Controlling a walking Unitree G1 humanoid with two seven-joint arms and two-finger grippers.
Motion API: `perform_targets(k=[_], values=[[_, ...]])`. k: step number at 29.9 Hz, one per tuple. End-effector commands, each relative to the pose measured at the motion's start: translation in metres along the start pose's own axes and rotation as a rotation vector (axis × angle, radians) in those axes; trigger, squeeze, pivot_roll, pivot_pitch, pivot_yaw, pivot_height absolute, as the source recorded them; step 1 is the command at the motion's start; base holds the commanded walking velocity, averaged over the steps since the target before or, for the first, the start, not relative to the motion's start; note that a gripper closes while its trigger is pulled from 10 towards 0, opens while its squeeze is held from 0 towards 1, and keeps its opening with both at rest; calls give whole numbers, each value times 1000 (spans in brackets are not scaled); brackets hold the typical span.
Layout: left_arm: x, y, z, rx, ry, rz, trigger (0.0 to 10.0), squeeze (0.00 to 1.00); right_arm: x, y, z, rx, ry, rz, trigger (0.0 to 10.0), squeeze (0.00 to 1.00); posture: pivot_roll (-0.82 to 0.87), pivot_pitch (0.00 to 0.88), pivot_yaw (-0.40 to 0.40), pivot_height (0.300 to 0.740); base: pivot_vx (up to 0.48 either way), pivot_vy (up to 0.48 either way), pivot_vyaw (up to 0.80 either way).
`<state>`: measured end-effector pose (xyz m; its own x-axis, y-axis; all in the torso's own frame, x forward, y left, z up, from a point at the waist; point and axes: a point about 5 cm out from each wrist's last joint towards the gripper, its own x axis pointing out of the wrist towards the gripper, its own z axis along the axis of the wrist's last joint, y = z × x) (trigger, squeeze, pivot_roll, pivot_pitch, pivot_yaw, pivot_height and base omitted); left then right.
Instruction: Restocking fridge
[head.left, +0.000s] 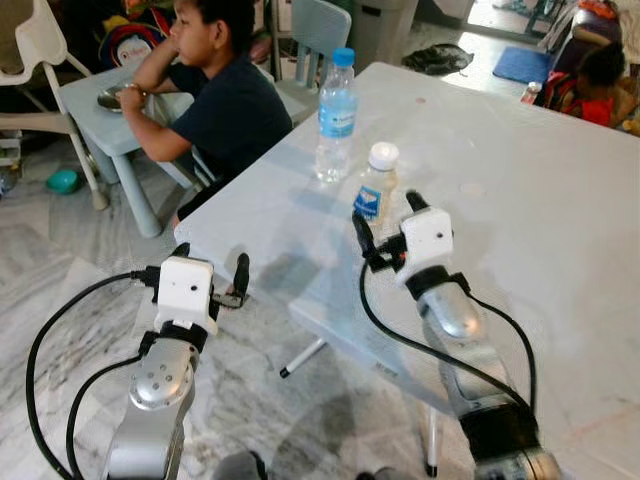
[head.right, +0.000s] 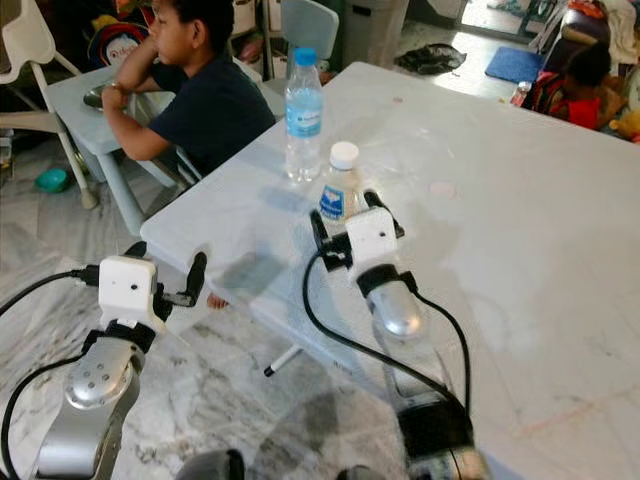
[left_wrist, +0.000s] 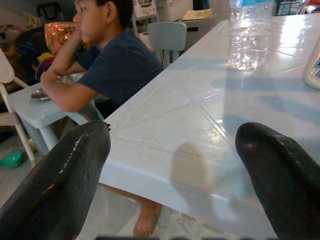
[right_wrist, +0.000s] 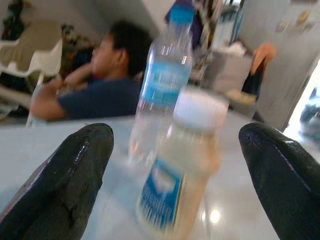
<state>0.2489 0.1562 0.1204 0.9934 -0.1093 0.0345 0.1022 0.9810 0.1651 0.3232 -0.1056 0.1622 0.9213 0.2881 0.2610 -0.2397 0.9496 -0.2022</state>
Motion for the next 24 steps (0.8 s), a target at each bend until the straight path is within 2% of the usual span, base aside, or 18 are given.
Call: perform_targets(k=[1, 6, 16, 24], values=[[3, 1, 1, 0, 3, 1, 10000, 0, 6, -9, -1, -8, 4, -53, 10000, 0, 110, 121, -10, 740, 0, 0, 0], [7, -1, 3, -3, -9, 1, 10000, 0, 14, -17, -3, -7, 10, -82, 10000, 0, 125, 129, -20, 740, 0, 0, 0], [3, -1, 2, 1, -2, -2, 10000, 0, 29, -16, -1, -10, -12, -87, 10000, 0, 154, 135, -20, 740, 0, 0, 0], [4, -1, 4, 10, -3, -5, 10000, 0, 50, -17, 5, -20, -31, -70, 10000, 0, 175, 144, -20, 740, 0, 0, 0]])
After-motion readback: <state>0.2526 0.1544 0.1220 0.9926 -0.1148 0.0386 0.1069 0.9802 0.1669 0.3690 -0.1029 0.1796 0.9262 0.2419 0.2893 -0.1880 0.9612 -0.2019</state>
